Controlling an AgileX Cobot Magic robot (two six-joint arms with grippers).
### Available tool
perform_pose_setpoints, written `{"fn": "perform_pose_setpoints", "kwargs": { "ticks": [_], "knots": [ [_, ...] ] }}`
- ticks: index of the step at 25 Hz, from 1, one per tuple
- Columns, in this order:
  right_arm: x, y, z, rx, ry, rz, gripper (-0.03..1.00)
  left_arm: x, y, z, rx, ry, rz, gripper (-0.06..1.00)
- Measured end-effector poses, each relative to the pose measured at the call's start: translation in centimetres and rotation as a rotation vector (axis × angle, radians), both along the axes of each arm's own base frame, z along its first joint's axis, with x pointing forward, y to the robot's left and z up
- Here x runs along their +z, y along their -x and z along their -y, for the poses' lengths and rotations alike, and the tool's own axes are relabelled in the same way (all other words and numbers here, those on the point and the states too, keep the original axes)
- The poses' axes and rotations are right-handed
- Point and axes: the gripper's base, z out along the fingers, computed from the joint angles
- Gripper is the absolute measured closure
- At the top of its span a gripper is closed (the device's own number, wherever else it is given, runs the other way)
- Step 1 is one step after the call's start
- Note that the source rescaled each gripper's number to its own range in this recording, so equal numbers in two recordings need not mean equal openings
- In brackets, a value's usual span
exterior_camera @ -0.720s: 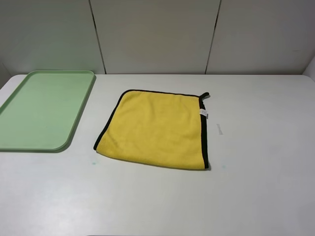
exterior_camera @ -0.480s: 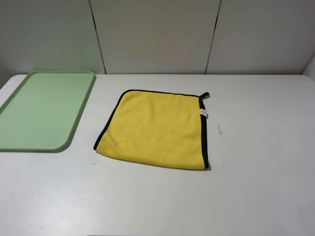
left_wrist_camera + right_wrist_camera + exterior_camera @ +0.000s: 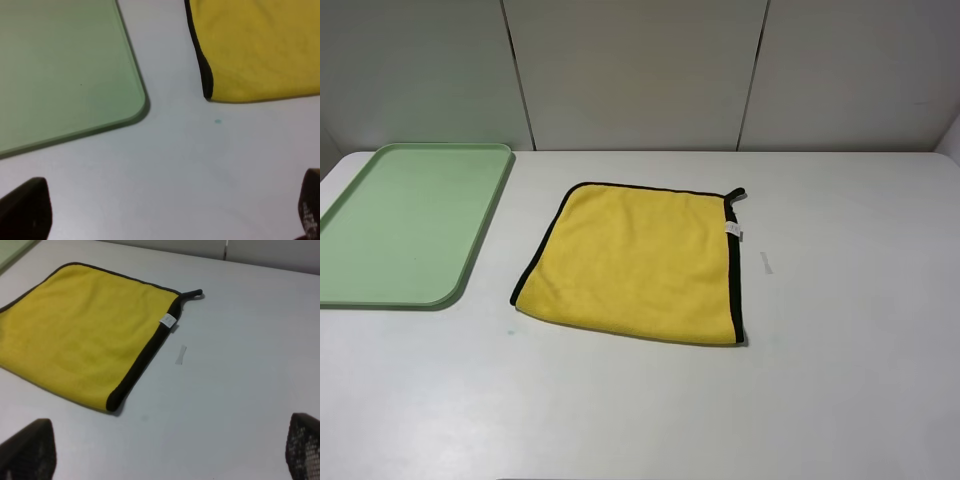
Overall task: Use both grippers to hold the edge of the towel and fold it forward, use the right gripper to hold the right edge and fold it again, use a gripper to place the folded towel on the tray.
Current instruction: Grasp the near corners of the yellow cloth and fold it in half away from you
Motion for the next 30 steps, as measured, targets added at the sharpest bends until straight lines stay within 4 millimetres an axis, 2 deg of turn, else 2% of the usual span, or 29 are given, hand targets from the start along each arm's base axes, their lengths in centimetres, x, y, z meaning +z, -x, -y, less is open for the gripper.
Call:
{"fn": "perform_pose_setpoints", "kwargs": {
  "ticks": [27,30],
  "knots": [
    [0.00,0.00,0.00,0.000,0.000,0.000,-0.03,0.00,0.00,0.00,0.000,0.000,0.000,-0.04],
    [0.05,-0.21,-0.12,0.012,0.017,-0.010,-0.03,0.03,-0.48,-0.05,0.003,-0.005,-0.031,-0.04]
  ]
}}
